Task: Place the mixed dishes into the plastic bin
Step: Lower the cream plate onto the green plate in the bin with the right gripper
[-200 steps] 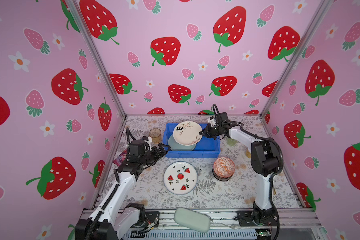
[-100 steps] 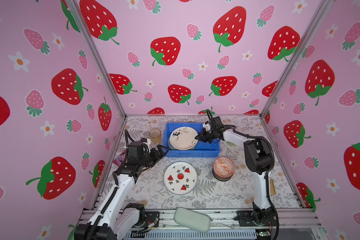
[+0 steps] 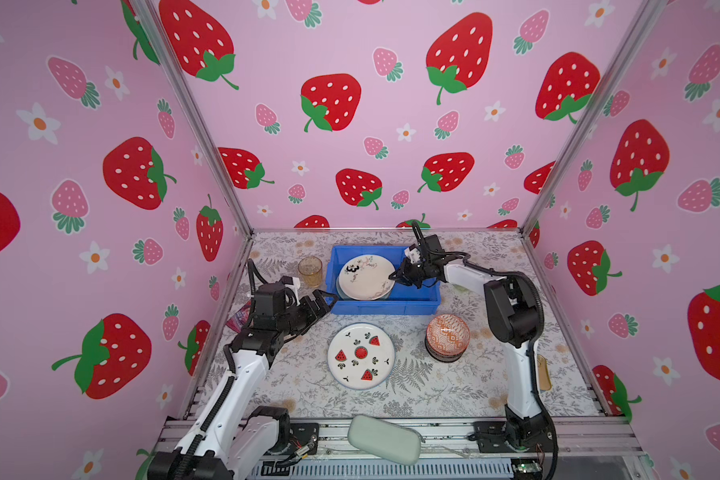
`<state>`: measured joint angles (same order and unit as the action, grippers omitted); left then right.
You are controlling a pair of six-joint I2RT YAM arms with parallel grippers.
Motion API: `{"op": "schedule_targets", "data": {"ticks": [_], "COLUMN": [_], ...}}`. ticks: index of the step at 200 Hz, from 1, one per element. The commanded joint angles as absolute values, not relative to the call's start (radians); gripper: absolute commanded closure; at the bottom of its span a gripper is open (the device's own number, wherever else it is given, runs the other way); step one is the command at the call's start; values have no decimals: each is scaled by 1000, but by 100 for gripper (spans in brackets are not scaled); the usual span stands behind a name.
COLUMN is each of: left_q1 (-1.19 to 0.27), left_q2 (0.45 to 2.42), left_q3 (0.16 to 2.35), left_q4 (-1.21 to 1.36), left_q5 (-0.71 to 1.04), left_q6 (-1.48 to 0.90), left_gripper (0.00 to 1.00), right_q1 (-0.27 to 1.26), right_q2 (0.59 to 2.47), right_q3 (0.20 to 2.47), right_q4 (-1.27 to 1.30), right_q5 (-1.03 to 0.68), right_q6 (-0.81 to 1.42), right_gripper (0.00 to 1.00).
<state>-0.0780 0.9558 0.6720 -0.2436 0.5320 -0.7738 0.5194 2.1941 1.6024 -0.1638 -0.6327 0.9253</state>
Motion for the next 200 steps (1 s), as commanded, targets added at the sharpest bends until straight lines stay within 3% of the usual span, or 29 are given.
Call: {"op": "schedule_targets", "data": {"ticks": [1,67,137,200], "left_q1": [-72,-67,-62,-57], "left_q2": [945,942,939,934], "left_q3": [654,650,647,642], "left_q4": [-249,-248,-248,-250], "left_q5": [540,544,548,554], "left_q6": [-765,-764,-766,-763], "left_gripper": [1,1,1,1], "right_q1": [528,537,543,546], "right_q2": [2199,2214,2222,2228], "right_q3": [1621,1623,1626,1641], "right_q4": [-78,-71,-72,-101], "right_q5": [-675,-676,-675,-660], "right_q6": [954,961,962,943], "right_gripper": [100,98,80,75]}}
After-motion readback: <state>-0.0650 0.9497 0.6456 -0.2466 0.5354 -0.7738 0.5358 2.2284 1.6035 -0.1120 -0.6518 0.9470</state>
